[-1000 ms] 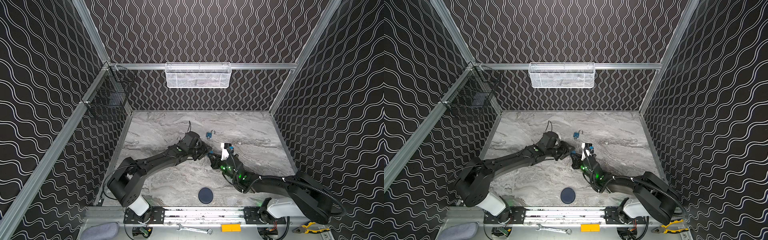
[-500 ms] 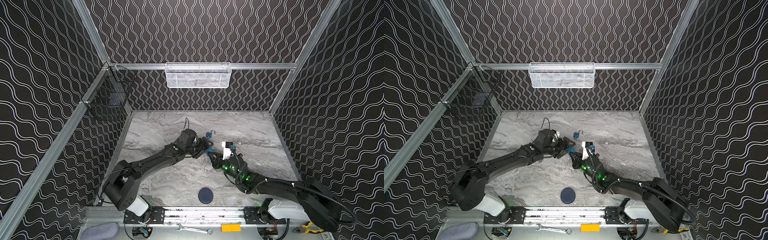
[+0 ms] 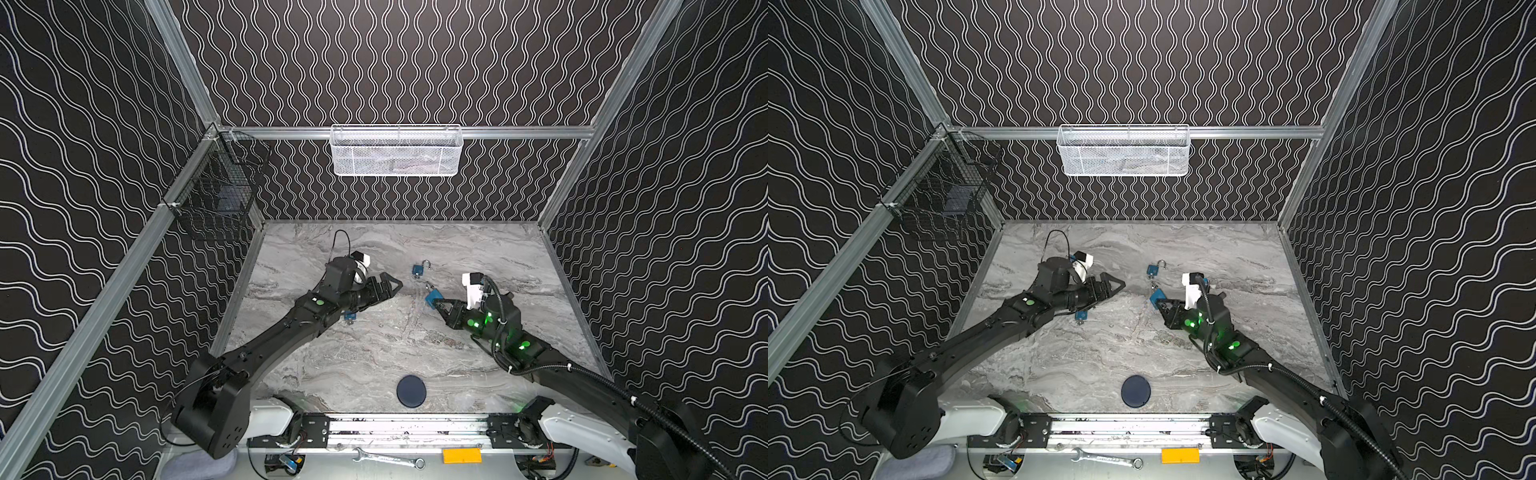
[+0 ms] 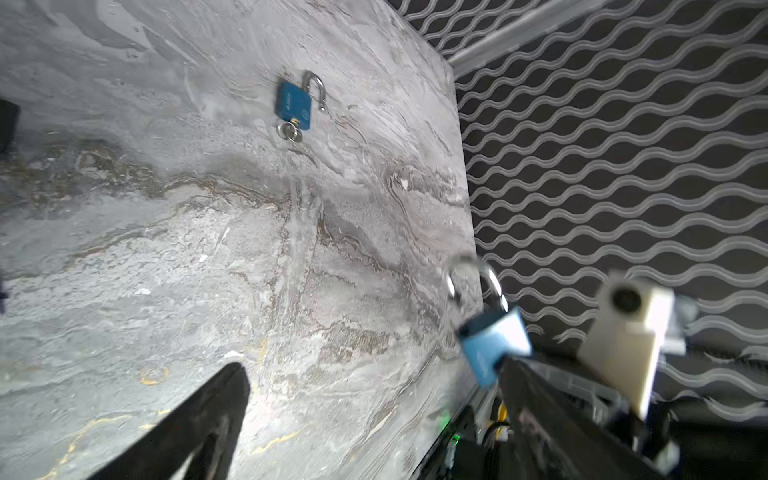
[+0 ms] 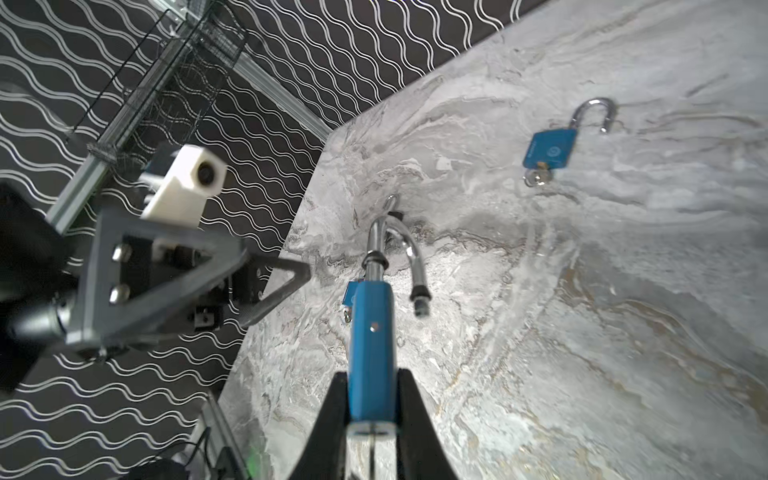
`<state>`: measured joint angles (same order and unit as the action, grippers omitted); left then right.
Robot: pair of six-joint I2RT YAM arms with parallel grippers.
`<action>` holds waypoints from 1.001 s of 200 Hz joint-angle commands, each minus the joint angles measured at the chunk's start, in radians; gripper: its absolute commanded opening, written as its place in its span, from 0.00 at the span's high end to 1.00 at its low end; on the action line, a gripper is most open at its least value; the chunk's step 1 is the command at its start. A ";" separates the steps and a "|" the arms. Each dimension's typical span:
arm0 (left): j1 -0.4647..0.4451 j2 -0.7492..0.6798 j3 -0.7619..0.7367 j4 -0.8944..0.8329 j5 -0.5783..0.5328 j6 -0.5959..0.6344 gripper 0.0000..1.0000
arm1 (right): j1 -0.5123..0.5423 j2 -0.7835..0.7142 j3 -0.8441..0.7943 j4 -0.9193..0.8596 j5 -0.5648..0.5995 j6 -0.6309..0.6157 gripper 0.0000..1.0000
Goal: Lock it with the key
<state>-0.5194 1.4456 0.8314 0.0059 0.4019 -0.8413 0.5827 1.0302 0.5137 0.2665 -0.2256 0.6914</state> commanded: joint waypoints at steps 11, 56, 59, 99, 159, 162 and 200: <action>0.005 -0.082 -0.101 0.213 0.052 0.141 0.02 | -0.066 0.021 0.087 -0.143 -0.268 -0.011 1.00; 0.013 -0.092 -0.180 0.392 0.123 0.184 0.02 | -0.106 0.100 0.157 -0.206 -0.461 -0.020 1.00; 0.013 -0.084 -0.186 0.413 0.131 0.182 0.01 | -0.108 0.105 0.158 -0.203 -0.469 -0.021 1.00; 0.018 0.097 -0.196 0.691 0.321 0.120 0.01 | -0.111 0.151 0.171 -0.194 -0.523 -0.033 1.00; 0.036 0.379 -0.228 1.246 0.472 -0.156 0.01 | -0.124 0.164 0.160 -0.150 -0.555 -0.015 1.00; 0.036 0.387 -0.230 1.257 0.472 -0.162 0.01 | -0.123 0.161 0.156 -0.143 -0.555 -0.012 1.00; 0.035 0.369 -0.234 1.196 0.469 -0.109 0.01 | -0.127 0.186 0.140 -0.077 -0.578 0.016 1.00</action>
<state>-0.4850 1.8351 0.5976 1.1431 0.8543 -0.9661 0.4580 1.2045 0.6544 0.0910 -0.7704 0.6922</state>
